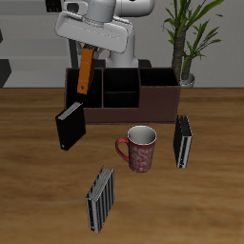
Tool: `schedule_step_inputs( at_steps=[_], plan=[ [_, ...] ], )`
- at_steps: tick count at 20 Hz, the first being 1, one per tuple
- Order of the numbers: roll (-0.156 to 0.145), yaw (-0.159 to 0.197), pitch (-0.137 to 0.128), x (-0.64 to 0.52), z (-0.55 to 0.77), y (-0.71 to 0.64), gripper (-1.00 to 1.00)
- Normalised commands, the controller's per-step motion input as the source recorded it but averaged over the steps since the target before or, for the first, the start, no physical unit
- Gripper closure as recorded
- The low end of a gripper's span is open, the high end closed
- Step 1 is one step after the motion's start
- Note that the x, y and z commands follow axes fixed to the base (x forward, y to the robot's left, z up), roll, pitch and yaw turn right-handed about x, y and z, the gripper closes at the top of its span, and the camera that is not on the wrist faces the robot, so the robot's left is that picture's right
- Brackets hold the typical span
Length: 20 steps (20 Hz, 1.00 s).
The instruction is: Place the orange book into the back desk caddy's back compartment
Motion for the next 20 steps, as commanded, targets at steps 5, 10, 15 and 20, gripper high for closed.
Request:
schedule_step_inputs(
  at_steps=[5, 10, 15, 20],
  plan=[
    [0.052, 0.067, -0.002, -0.26, 0.06, 0.21, 1.00],
    [0.061, 0.098, 0.046, -0.26, -0.04, 0.19, 1.00],
    [0.057, 0.132, 0.012, -0.31, -0.02, 0.24, 1.00],
    [0.035, 0.078, 0.017, -0.22, 0.00, 0.15, 1.00]
  ],
)
